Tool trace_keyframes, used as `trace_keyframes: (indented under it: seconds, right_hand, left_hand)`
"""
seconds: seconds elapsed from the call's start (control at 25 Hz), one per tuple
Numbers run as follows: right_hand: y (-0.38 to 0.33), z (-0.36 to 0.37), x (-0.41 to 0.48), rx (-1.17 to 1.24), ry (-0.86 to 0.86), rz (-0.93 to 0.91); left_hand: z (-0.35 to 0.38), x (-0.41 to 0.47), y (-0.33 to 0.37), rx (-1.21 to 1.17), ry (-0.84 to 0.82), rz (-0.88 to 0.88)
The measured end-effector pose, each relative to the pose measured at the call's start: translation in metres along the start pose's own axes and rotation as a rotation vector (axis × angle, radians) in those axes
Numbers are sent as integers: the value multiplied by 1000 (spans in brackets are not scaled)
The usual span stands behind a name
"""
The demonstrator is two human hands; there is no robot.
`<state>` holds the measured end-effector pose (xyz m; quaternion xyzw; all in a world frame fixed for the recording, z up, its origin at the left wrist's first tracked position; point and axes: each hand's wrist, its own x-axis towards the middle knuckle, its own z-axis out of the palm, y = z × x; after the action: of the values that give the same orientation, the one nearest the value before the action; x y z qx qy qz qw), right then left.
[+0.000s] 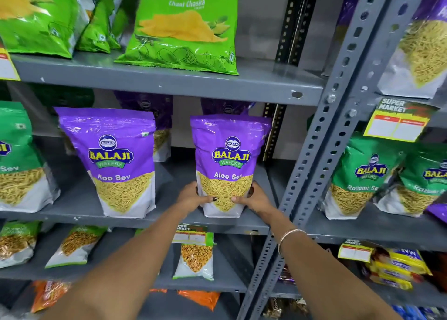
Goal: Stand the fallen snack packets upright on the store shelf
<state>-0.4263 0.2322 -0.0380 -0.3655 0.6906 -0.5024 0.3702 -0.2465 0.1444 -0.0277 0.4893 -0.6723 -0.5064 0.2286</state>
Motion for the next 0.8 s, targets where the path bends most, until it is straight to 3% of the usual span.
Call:
trace_keyframes:
  seconds: [0.8]
  right_hand:
    - [-8,2,-34,-44,-15,35]
  left_hand:
    - [1,-25,7,94,-61,-3]
